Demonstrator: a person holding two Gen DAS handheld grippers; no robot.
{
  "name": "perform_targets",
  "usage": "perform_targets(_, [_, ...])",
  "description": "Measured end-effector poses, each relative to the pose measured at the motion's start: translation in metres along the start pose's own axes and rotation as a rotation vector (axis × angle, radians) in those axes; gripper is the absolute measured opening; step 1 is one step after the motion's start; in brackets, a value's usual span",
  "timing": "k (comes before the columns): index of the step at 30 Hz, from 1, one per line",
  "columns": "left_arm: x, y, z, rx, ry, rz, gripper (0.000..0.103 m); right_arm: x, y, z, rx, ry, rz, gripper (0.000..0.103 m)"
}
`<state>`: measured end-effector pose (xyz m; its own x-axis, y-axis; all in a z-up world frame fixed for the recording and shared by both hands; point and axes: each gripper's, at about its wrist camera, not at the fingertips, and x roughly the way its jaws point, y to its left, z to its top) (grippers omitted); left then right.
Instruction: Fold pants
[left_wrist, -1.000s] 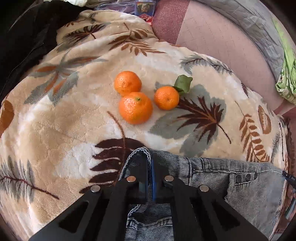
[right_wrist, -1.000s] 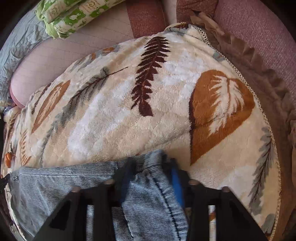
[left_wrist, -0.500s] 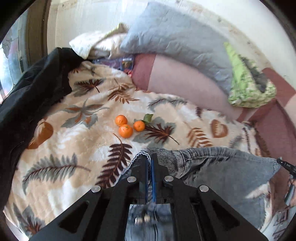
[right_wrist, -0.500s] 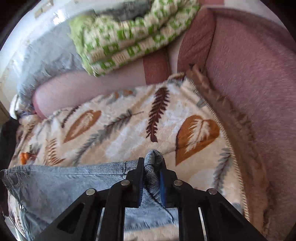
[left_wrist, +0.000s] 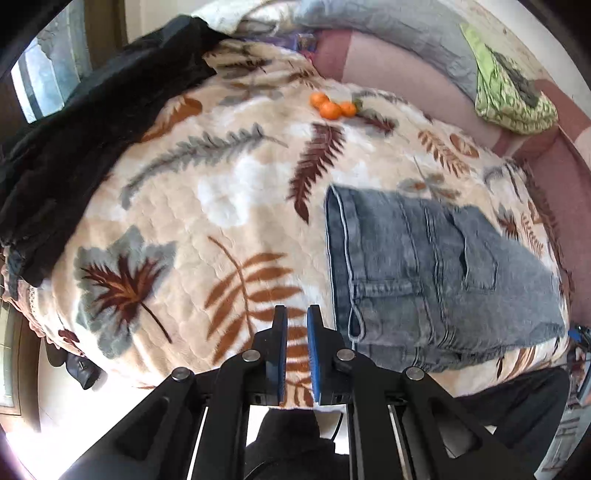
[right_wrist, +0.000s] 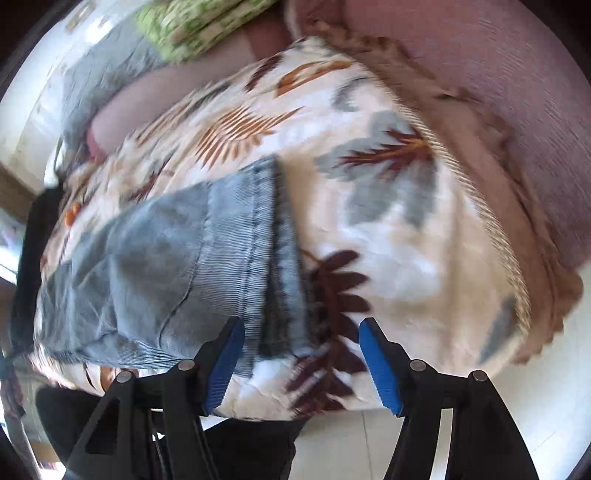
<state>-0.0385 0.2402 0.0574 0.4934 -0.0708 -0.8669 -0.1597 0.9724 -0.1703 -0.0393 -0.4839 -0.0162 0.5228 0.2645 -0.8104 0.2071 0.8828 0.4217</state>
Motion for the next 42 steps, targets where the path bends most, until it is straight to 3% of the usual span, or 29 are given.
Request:
perform_targets(2, [-0.017,-0.017,0.012,0.021,-0.072,-0.022,0.024,-0.014,-0.005,0.011,0.081,-0.055,0.054,0.071])
perform_targets(4, [-0.022,-0.046,0.02,0.065,-0.109,-0.085,0.053,-0.012,0.004,0.03,0.097,-0.048,0.078,0.072])
perform_targets(5, [-0.019,-0.062,0.021,0.093,-0.114,-0.113,0.057,-0.007,0.012,0.037,0.085,-0.042,0.083,0.072])
perform_targets(8, [0.007,-0.11,0.017,0.164,-0.087,-0.143,0.058,0.021,0.037,0.059,0.059,-0.013,0.053,0.072])
perform_targets(11, [0.045,-0.13,0.002,0.192,-0.022,-0.142,0.058,0.055,0.051,0.08,0.071,0.015,0.017,0.068])
perform_targets(13, [0.073,-0.131,-0.014,0.187,0.044,-0.115,0.057,0.078,0.062,0.088,0.027,0.067,-0.055,0.043])
perform_targets(14, [0.084,-0.13,-0.02,0.195,0.06,-0.097,0.057,0.088,0.068,0.089,-0.003,0.095,-0.095,0.036])
perform_targets(15, [0.088,-0.13,-0.024,0.211,0.049,-0.089,0.057,0.092,0.073,0.09,-0.046,0.11,-0.13,0.022])
perform_targets(16, [0.086,-0.131,-0.027,0.226,0.026,-0.092,0.057,0.093,0.08,0.091,-0.09,0.103,-0.166,0.016])
perform_targets(20, [0.085,-0.129,-0.026,0.246,0.031,-0.109,0.057,0.074,0.108,0.1,-0.246,-0.048,-0.318,0.014])
perform_targets(21, [0.085,-0.129,-0.025,0.245,0.032,-0.114,0.057,0.08,0.109,0.1,-0.259,-0.05,-0.338,0.014])
perform_targets(23, [0.085,-0.128,-0.024,0.25,0.033,-0.117,0.057,0.102,0.106,0.095,-0.305,0.027,-0.426,0.026])
perform_targets(24, [0.085,-0.128,-0.024,0.253,0.032,-0.119,0.057,0.106,0.102,0.091,-0.293,0.055,-0.429,0.035])
perform_targets(26, [0.085,-0.128,-0.025,0.264,0.028,-0.124,0.058,0.078,0.094,0.079,-0.219,-0.03,-0.356,0.036])
perform_targets(29, [0.085,-0.126,-0.027,0.266,0.015,-0.134,0.058,0.02,0.073,0.052,-0.013,-0.133,-0.184,0.048])
perform_targets(30, [0.085,-0.126,-0.027,0.262,0.012,-0.138,0.058,0.004,0.064,0.04,0.061,-0.145,-0.119,0.056])
perform_targets(32, [0.085,-0.126,-0.028,0.258,0.005,-0.141,0.059,-0.015,0.046,0.011,0.21,-0.116,0.029,0.059])
perform_targets(34, [0.084,-0.126,-0.029,0.257,0.001,-0.142,0.06,-0.013,0.032,-0.016,0.336,-0.046,0.169,0.059])
perform_targets(37, [0.085,-0.126,-0.028,0.252,0.003,-0.147,0.061,0.008,0.026,-0.041,0.465,0.021,0.306,0.059])
perform_targets(42, [0.084,-0.124,-0.03,0.248,-0.005,-0.165,0.061,0.047,0.023,-0.037,0.586,0.036,0.345,0.059])
